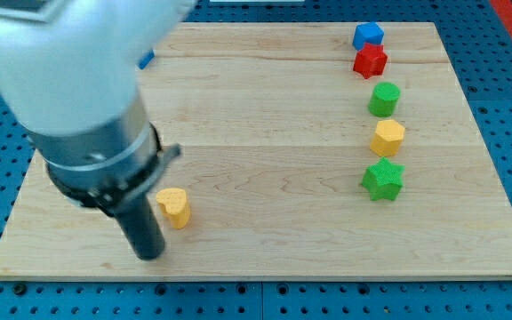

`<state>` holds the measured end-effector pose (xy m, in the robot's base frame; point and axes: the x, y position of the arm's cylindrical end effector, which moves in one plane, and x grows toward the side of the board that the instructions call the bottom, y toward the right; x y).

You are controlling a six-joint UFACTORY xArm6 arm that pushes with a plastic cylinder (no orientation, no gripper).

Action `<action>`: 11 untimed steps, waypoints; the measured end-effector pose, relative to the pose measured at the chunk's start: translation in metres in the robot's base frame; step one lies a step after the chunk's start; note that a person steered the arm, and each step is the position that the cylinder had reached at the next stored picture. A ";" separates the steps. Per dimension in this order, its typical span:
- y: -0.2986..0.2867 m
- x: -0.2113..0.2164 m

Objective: Move the yellow heart into the bottom of the green star

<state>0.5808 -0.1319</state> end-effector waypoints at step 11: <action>0.260 -0.047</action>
